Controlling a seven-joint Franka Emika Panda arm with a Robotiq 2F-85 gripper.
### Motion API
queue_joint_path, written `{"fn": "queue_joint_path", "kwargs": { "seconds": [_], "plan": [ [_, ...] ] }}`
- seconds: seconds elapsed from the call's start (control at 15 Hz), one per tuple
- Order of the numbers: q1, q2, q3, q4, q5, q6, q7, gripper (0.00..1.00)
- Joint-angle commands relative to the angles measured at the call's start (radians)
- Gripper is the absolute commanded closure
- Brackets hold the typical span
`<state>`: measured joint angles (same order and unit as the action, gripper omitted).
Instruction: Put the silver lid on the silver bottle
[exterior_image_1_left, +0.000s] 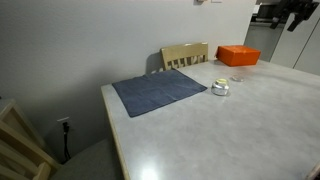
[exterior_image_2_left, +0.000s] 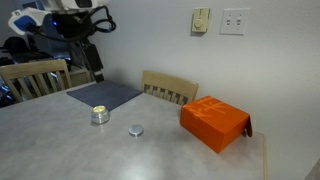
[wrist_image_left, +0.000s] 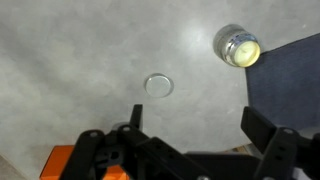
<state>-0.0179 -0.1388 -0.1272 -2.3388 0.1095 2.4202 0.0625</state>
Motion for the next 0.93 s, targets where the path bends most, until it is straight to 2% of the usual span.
{"fn": "queue_joint_path", "kwargs": {
  "seconds": [0.0,0.07,0.2,0.33,0.4,0.47,0.53,0.67,0.73,0.87],
  "plan": [
    [-0.03,0.22,-0.021,0.164,0.138,-0.071,-0.108,0.0],
    [-0.031,0.104,0.006,0.057,0.068,-0.013,-0.041,0.0],
    [-0.042,0.19,0.0,0.117,0.108,-0.028,-0.078,0.0],
    [-0.044,0.223,0.001,0.146,0.111,-0.032,-0.079,0.0],
    [-0.037,0.227,0.002,0.149,0.099,-0.037,-0.031,0.0],
    [-0.021,0.271,0.006,0.185,0.032,-0.057,0.058,0.0],
    [-0.018,0.322,0.0,0.218,-0.01,-0.009,0.17,0.0],
    [0.008,0.461,0.002,0.363,-0.135,-0.07,0.339,0.0],
    [0.025,0.504,-0.004,0.413,-0.189,-0.117,0.409,0.0],
    [0.048,0.609,-0.01,0.523,-0.217,-0.193,0.465,0.0]
  ]
}}
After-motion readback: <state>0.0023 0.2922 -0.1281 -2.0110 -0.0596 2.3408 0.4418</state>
